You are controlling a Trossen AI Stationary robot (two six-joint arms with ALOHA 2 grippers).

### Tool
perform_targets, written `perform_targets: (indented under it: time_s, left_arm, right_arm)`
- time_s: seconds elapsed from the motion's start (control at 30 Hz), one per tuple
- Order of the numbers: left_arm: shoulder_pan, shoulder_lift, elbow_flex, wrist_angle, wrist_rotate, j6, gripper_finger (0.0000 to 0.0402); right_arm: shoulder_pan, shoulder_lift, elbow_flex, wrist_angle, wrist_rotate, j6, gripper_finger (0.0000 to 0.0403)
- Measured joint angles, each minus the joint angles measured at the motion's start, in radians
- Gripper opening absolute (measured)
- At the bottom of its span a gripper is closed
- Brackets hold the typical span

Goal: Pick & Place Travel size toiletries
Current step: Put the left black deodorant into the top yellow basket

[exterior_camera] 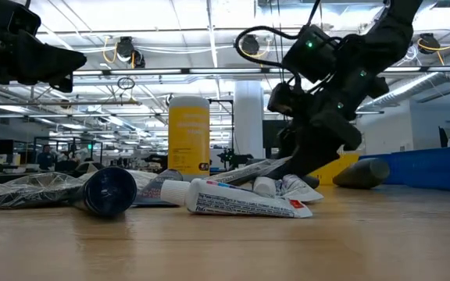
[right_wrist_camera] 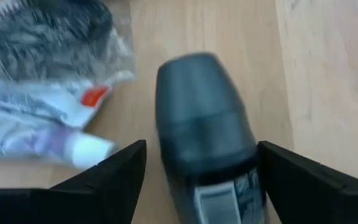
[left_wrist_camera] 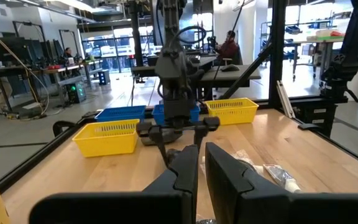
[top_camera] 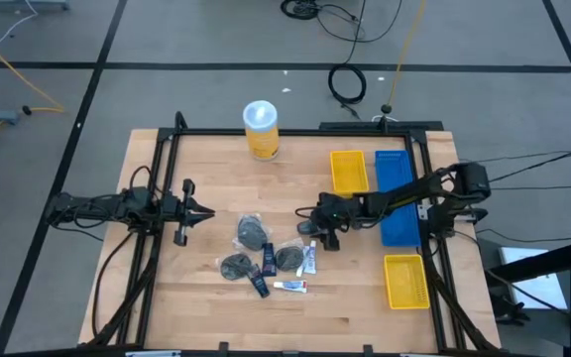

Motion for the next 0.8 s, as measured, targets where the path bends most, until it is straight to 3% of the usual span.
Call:
perform_targets:
  time_s: [0.23,0.33,0.57,0.7,0.8]
  left_arm:
    - [0.000,0.000,0.000,0.000,0.000,0.000,0.0033]
    - [0.000,0.000,0.000,0.000,0.000,0.000,0.0033]
    - [0.000,0.000,0.000,0.000,0.000,0.000,0.0033]
    - [0.000,0.000,0.000,0.000,0.000,0.000,0.0033]
    - [0.000,0.000,0.000,0.000,0.000,0.000,0.0033]
  right_arm:
    - [0.046,0.017,0.001,0.033,0.058,0.078,0.0214]
    - [0.066,-0.004,0.000,0.027,0.114,0.129,0.0208]
    - [0.078,-0.161,0.000,0.015,0.422,0.213,0.0208]
    - [0.010,-0.270,0.001,-0.005,0.599,0.295,0.0220]
    - [-0.074,-0.320,0.001,-0.053,0.666,0.392,0.0223]
